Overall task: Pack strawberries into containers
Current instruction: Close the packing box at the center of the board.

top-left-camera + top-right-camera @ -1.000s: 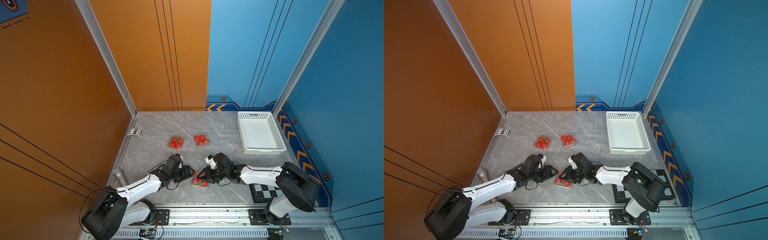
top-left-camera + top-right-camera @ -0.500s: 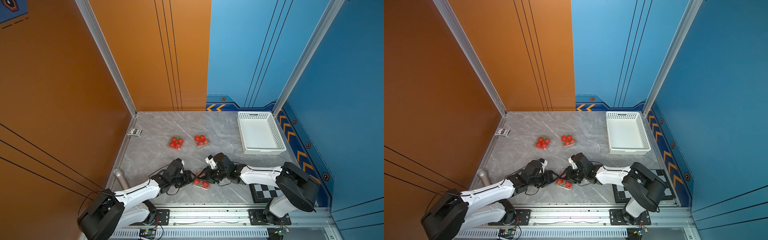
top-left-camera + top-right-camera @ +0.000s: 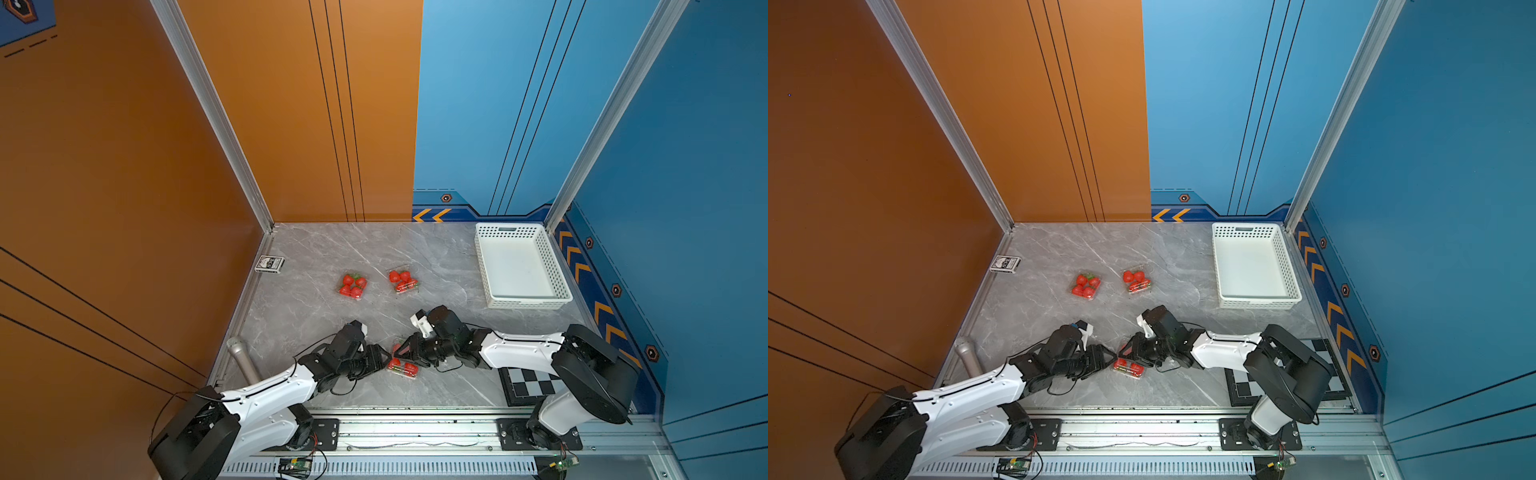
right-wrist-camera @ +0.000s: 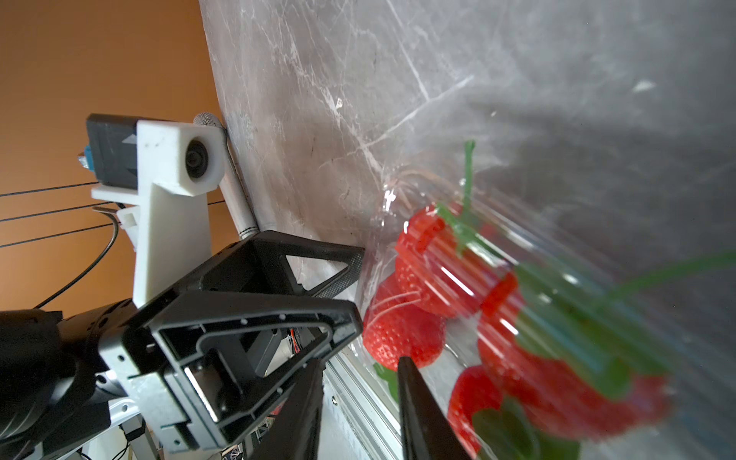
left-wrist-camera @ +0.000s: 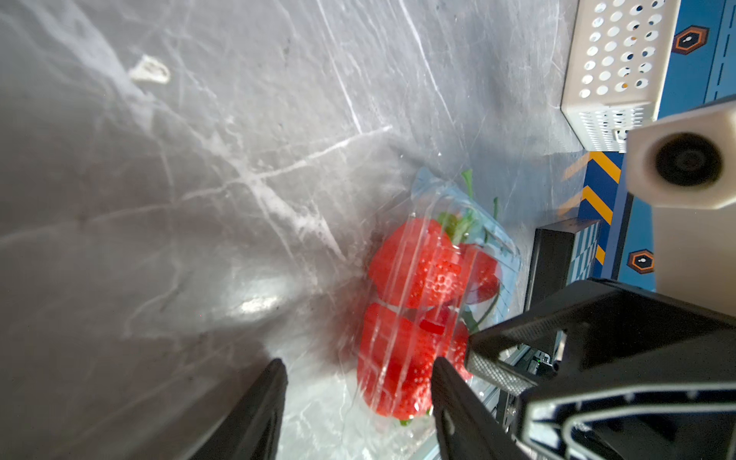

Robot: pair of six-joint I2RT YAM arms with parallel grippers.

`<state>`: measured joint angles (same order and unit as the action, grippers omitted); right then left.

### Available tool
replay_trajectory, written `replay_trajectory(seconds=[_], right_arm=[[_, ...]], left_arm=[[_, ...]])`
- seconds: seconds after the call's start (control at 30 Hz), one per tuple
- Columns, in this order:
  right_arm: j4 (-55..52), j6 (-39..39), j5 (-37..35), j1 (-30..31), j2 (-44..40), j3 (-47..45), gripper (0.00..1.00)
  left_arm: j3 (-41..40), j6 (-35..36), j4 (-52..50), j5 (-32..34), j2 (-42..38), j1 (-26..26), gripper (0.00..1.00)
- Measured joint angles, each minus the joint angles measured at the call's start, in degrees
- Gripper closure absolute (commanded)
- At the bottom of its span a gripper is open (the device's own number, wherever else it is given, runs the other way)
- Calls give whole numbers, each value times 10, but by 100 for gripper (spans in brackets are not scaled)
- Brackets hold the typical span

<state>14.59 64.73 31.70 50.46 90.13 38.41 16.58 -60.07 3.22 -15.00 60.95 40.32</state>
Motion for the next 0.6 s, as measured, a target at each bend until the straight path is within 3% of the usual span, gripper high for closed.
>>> replay_trajectory(seconds=[0.13,0.33,0.6], right_arm=[[0,0,0,-2,0,0,65],[0,-2,0,-3,0,0,65],[-4,-4,-3,-6,0,0,65]], left_arm=[[0,0,1,0,1,5,40],[0,-6,15,0,7,20,52],[-1,-9,32,-2,18,25,52]])
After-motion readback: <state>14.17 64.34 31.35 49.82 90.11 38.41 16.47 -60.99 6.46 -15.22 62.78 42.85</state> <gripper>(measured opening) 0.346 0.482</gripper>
